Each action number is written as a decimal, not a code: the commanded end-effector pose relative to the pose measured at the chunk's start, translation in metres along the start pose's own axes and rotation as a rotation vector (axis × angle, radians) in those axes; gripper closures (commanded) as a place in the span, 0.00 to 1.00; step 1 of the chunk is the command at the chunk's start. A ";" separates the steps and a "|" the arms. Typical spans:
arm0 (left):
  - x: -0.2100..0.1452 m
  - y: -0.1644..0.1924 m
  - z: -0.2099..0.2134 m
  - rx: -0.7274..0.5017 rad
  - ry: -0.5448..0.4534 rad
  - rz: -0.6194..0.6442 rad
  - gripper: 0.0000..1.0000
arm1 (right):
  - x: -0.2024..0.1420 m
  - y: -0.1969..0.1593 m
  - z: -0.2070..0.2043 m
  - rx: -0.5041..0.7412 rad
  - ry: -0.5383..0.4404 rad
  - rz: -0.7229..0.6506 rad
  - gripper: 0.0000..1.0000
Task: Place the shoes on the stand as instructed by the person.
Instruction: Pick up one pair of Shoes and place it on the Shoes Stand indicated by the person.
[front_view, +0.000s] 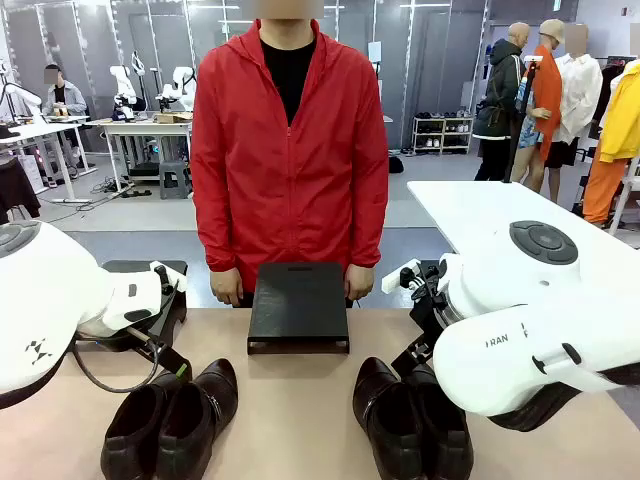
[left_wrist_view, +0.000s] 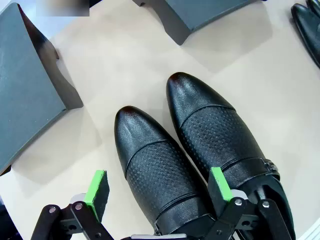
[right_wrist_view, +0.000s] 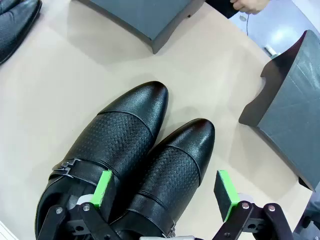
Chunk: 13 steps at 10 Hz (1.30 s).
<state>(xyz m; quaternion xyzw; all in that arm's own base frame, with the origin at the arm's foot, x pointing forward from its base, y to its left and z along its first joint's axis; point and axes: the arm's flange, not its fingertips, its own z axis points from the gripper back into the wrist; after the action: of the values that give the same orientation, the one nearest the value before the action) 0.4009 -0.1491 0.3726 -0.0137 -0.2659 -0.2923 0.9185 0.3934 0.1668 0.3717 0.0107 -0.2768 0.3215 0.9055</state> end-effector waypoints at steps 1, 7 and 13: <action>0.000 0.000 0.000 0.000 0.000 -0.001 0.00 | 0.000 0.000 0.000 0.000 0.000 0.000 0.00; 0.000 0.000 0.000 0.000 0.000 -0.001 0.00 | 0.000 0.000 0.000 0.000 0.000 0.000 0.00; 0.030 0.003 0.034 0.017 0.064 -0.067 0.00 | 0.013 -0.008 0.028 0.039 0.003 0.003 0.00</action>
<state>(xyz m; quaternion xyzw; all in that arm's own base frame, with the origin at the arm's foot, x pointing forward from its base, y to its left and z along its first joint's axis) 0.4041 -0.1538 0.3879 -0.0091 -0.2612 -0.3042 0.9160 0.3938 0.1685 0.3831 0.0126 -0.2767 0.3228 0.9050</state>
